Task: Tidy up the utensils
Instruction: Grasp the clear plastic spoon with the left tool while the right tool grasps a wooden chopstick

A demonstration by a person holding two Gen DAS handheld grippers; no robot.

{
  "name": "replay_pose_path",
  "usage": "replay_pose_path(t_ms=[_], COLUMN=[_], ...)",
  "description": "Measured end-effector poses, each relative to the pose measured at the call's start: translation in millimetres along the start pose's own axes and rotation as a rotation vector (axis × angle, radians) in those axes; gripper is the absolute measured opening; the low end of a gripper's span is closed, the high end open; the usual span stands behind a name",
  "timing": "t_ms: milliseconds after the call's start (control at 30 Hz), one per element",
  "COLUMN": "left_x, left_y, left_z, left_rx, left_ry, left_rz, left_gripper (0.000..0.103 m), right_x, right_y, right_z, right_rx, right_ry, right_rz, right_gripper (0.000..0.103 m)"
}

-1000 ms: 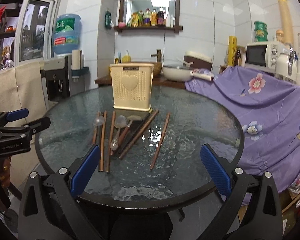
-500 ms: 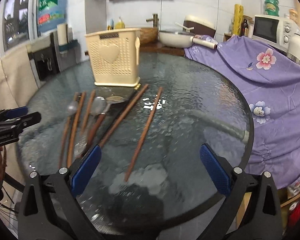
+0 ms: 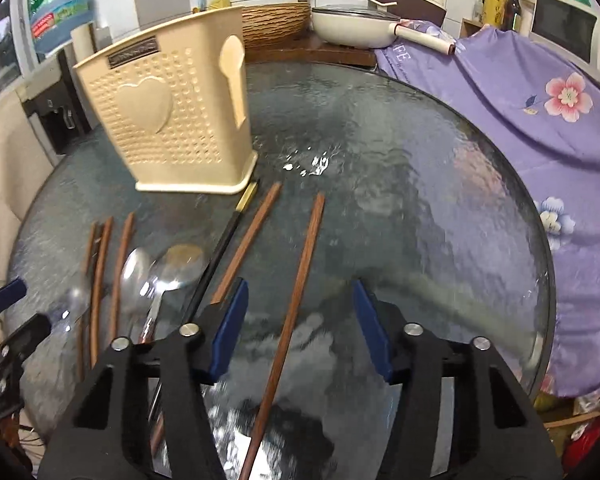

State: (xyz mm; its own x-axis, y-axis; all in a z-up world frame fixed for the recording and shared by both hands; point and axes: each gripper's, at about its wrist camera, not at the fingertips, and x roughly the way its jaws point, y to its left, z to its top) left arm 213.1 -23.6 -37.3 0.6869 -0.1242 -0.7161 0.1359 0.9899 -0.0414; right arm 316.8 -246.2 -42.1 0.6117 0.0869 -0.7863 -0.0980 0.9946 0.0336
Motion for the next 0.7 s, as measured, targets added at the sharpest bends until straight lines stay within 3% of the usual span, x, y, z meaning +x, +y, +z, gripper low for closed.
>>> replay_pose_path(t_ms=[100, 433, 700], left_x=[6, 21, 37], left_y=[0, -16, -16], left_z=[0, 8, 10], left_rx=[-0.010, -0.004, -0.031], left_ry=[0.017, 0.050, 0.082], left_rz=[-0.006, 0.007, 0.037], left_gripper=[0.065, 0.061, 0.053], right_x=[12, 30, 47], right_y=[-4, -4, -4], right_z=[11, 20, 27], right_rx=[0.030, 0.033, 0.053], right_ry=[0.029, 0.054, 0.078], right_rz=[0.014, 0.004, 0.002], right_gripper=[0.045, 0.045, 0.035])
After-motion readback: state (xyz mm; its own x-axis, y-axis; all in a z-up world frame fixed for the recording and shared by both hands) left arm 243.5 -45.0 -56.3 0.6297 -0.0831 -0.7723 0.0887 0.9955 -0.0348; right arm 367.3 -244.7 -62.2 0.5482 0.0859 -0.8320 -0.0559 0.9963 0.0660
